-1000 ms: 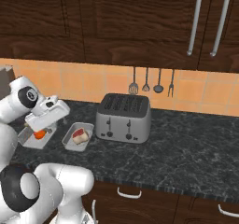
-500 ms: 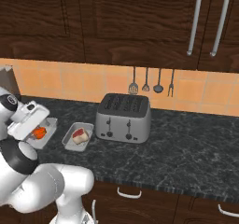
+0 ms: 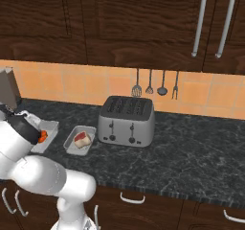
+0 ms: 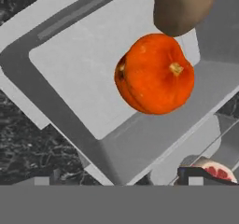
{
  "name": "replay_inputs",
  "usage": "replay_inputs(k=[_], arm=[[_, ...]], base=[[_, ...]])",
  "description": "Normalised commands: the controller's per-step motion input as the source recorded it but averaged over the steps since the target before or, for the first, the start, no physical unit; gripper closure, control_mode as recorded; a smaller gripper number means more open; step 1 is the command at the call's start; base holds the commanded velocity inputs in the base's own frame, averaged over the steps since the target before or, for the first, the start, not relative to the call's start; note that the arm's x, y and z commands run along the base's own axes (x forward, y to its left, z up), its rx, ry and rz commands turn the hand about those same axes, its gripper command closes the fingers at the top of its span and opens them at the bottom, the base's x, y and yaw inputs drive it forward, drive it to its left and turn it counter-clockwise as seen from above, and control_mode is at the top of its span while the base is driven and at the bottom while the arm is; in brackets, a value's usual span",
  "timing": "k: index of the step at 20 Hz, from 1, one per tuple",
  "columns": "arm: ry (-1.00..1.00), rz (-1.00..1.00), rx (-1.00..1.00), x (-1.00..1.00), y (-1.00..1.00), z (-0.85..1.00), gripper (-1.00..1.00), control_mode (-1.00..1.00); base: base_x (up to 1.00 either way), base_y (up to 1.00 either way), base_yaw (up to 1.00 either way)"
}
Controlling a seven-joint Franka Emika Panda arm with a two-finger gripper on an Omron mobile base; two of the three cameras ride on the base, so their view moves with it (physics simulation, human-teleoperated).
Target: Take the meat container that has the steak and place it on the second highest rack of the freezer. Then take the vegetable container that has the squash and sweet potato and place it on the highest rack of the freezer.
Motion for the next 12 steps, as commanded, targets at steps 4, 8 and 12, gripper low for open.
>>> replay_inputs(k=[4, 8, 12], arm=[[0.0, 0.02, 0.04, 0.17, 0.25, -0.55, -1.0, -1.0], [0.0, 0.03, 0.09, 0.18, 0.11, -0.37, -1.0, -1.0], [0.0, 0.04, 0.1, 0.13, 0.04, -0.28, -1.0, -1.0]], base=[[0.0, 0.0, 0.0], [0.0, 0.0, 0.0], [0.0, 0.0, 0.0]])
